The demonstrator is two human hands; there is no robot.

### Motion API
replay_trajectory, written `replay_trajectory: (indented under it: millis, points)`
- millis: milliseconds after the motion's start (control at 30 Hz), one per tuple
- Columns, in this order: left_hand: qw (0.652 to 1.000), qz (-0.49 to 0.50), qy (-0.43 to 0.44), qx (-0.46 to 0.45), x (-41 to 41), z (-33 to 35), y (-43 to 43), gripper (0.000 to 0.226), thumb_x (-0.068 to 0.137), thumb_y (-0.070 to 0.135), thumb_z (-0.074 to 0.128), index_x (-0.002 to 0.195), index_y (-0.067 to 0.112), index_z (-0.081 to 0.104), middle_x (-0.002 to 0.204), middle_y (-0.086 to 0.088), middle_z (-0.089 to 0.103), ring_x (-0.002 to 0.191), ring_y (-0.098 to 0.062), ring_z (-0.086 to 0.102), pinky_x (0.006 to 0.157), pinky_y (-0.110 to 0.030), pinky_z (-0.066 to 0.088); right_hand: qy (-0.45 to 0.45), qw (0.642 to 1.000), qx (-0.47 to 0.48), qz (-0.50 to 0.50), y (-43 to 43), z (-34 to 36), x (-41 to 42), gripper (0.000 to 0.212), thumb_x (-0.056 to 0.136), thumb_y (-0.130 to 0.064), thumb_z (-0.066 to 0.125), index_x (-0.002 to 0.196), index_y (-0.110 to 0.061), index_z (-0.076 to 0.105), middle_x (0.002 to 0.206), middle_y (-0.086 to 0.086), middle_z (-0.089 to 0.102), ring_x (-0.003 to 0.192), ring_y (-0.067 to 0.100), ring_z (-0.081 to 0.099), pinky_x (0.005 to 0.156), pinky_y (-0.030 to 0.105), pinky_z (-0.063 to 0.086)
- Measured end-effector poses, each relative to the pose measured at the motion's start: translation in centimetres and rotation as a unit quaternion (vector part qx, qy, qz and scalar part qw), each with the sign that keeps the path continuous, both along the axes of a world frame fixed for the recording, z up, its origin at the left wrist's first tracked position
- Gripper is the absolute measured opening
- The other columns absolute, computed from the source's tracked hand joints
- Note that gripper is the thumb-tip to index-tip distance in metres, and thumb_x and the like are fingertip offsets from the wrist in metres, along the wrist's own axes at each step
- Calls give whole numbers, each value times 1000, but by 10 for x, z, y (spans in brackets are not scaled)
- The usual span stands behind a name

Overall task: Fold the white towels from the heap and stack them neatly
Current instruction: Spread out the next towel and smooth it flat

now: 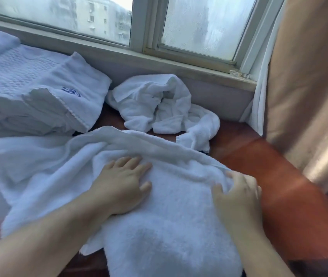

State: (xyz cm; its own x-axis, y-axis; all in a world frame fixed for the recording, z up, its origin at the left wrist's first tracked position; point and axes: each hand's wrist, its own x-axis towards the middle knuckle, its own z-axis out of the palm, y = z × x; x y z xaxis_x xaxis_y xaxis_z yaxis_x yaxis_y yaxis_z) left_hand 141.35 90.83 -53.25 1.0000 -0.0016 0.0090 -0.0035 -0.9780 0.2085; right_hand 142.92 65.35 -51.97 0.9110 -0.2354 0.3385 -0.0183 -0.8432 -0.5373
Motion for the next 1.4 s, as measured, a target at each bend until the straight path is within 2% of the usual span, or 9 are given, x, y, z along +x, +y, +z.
replay_trajectory:
  millis: [167, 267, 367, 500, 767, 900, 1067, 1267, 1400]
  points:
    - [994, -13, 95, 57, 9, 12, -3, 63, 99, 53, 25, 158, 39, 6, 168, 1, 0, 153, -25, 3, 122, -48, 10, 160, 982, 9, -96, -38, 4, 28, 64, 94, -49, 47, 144, -9, 47, 147, 21, 41, 135, 40, 32, 111, 45, 31]
    - [989, 15, 130, 75, 25, 35, -15, 53, 94, 38, 40, 145, 28, 32, 154, -5, 31, 137, -30, 32, 109, -47, 32, 164, 985, -8, -49, -46, 8, 31, 31, 94, -47, 47, 96, -27, 71, 117, 15, 61, 114, 39, 45, 96, 41, 40]
    - [999, -43, -10, 27, 35, 37, -48, 26, 96, 42, 38, 115, 27, 48, 133, -1, 52, 117, -24, 45, 94, -39, 37, 112, 990, 20, 79, -50, 8, 24, 43, 89, -37, 60, 54, -16, 48, 62, 4, 55, 75, 30, 50, 64, 37, 37]
    - [983, -157, -35, -90, 36, 8, -79, 53, 97, 61, 31, 148, 44, 32, 156, 18, 33, 143, -11, 25, 117, -32, 19, 104, 960, 135, 220, -64, 5, 10, 21, 79, -47, 75, 94, -35, 67, 90, -13, 73, 81, 6, 67, 66, 23, 51]
    - [985, -127, -42, -113, 45, -4, -68, 69, 91, 66, 20, 155, 39, 21, 160, 21, 24, 146, -7, 17, 118, -30, 14, 194, 786, 449, 378, -51, 3, 17, 77, 81, -8, 77, 147, -23, 42, 132, 17, 64, 122, 34, 62, 101, 44, 51]
    - [983, -122, -48, -127, 46, -6, -67, 63, 95, 61, 26, 155, 40, 21, 160, 22, 24, 146, -6, 16, 117, -30, 14, 209, 841, 362, 344, -40, 9, 19, 27, 90, -15, 74, 116, -10, 68, 113, 11, 74, 109, 30, 70, 91, 41, 59]
    - [982, -127, -48, -128, 45, -7, -65, 63, 96, 62, 26, 155, 41, 22, 160, 24, 23, 146, -5, 16, 116, -29, 13, 12, 937, 234, 258, -32, 5, 24, 44, 75, -62, 65, 97, -25, 71, 104, -6, 72, 96, 4, 68, 77, 16, 52]
    - [983, -126, -44, -125, 47, -9, -65, 64, 94, 64, 25, 155, 45, 18, 159, 27, 20, 145, -3, 14, 116, -30, 13, 151, 845, 453, 240, -51, 23, 52, 50, 84, -61, 66, 111, -20, 74, 108, 9, 76, 103, 30, 73, 79, 51, 60]
    - [988, -114, -38, -99, 48, -10, -66, 67, 93, 66, 24, 155, 45, 13, 162, 23, 17, 147, -6, 12, 119, -34, 12, 273, 845, 280, 365, -58, 21, 47, 44, 86, -27, 77, 127, -23, 64, 122, 7, 71, 119, 29, 65, 102, 55, 49]
